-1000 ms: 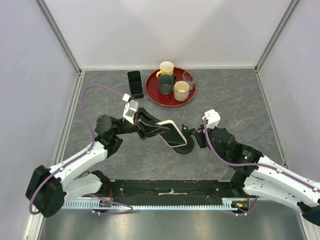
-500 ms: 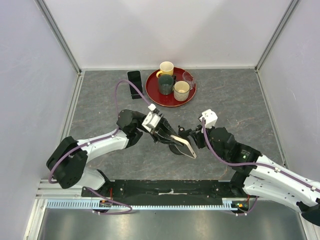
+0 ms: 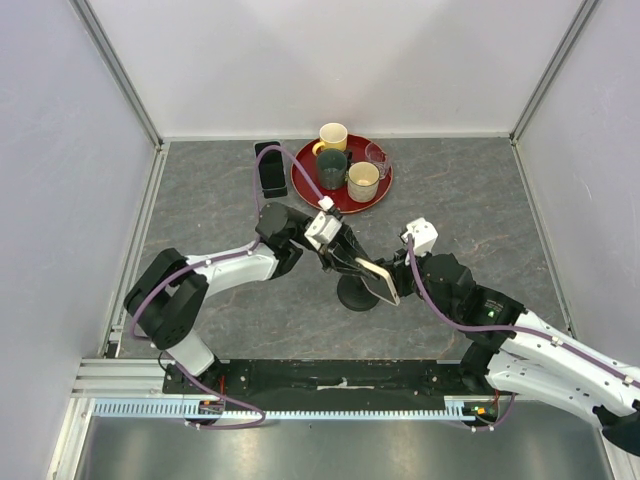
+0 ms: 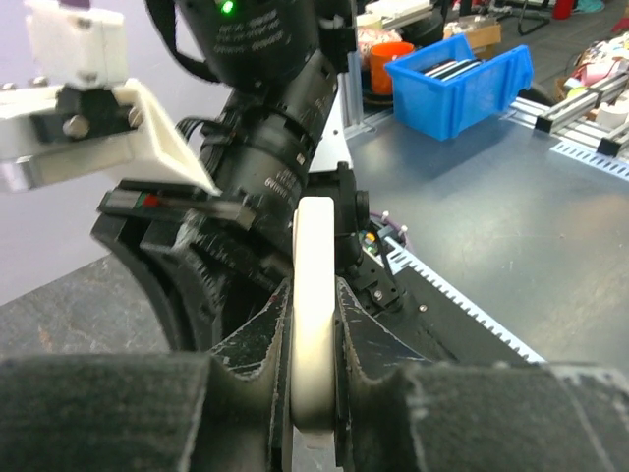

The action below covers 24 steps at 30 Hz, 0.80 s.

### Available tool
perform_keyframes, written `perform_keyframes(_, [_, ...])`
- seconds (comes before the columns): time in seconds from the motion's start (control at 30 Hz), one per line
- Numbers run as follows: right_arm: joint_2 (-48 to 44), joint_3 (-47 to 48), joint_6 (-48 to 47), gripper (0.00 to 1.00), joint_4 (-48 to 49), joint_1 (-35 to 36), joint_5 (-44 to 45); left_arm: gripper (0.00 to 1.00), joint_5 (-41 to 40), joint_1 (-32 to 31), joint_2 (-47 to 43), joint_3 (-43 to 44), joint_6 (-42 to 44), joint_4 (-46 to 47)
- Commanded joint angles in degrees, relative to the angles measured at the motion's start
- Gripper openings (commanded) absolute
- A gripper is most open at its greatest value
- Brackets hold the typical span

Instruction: Place the phone on the phone stand

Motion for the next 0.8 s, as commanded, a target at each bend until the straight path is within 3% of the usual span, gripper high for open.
perform_keyframes(0.0, [-1.19,0.69,1.67,0.00,3.63,0.21,-3.47,0.02,-1.43,2.46,1.23,3.56,4.46,4.82])
perform_keyframes(0.13, [-0.32,0.43,1.41,0.00,4.25,0.03,-4.35,0.02,-0.11,2.90,2.37,4.53,8.50,-0.37])
perform_keyframes(0.5, [-0.49,0.34,0.97,0.00,4.52,-0.41,-4.10,0.02,-0.45,4.57,5.54,6.13,8.42,-2.03])
perform_keyframes(0.57, [-0.67,0.08,0.80,0.00,4.69,-0.41,-3.40,0.02,-1.68,4.83,4.31,4.54,12.89,-4.75])
perform_keyframes(0.67, [-0.41,-0.28,0.36,0.00,5.22,-0.41,-2.25,0.02,-8.00,4.92,0.27,2.60,24.56,-21.67])
perform_keyframes(0.77, [0.47,-0.80,-0.08,0.00,6.53,-0.15,0.46,0.02,-21.68,3.87,-4.65,3.57,31.88,-41.64])
